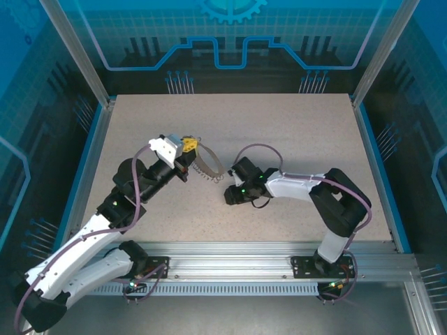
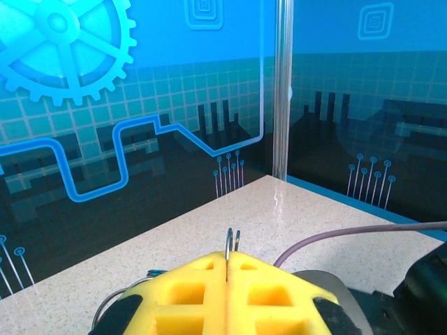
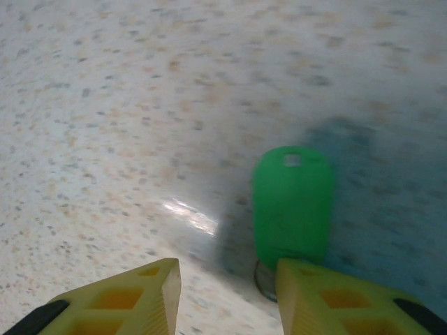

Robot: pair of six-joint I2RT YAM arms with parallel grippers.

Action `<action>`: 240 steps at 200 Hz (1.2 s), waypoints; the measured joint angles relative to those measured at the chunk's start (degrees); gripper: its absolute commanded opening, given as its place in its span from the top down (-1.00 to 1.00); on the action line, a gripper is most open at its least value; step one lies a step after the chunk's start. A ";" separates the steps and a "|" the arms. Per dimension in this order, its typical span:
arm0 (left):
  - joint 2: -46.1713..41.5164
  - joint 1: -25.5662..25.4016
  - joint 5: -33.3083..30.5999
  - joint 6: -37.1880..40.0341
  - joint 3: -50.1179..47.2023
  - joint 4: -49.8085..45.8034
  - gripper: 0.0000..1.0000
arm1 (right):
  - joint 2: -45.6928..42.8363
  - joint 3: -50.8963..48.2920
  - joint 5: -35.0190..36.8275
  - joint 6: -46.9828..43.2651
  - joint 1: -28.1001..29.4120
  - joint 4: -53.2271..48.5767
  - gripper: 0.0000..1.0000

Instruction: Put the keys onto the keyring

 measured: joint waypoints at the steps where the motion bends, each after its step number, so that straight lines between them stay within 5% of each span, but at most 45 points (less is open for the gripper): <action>1: -0.09 0.00 0.00 0.00 -0.02 -0.13 1.00 | -0.59 -0.68 -0.02 0.04 -0.35 0.11 0.15; 83: -1.77 0.00 0.04 -1.70 0.00 -2.29 1.00 | -27.47 -14.25 2.01 0.96 -5.33 -3.02 -0.21; 142: -1.77 0.00 0.07 -3.43 0.00 -4.17 1.00 | -23.17 -14.03 3.48 0.74 -6.51 -6.64 -0.20; 240: -2.69 0.00 3.96 -8.74 -0.96 -7.91 1.00 | -25.86 -18.88 3.34 13.33 -1.92 -5.68 -0.23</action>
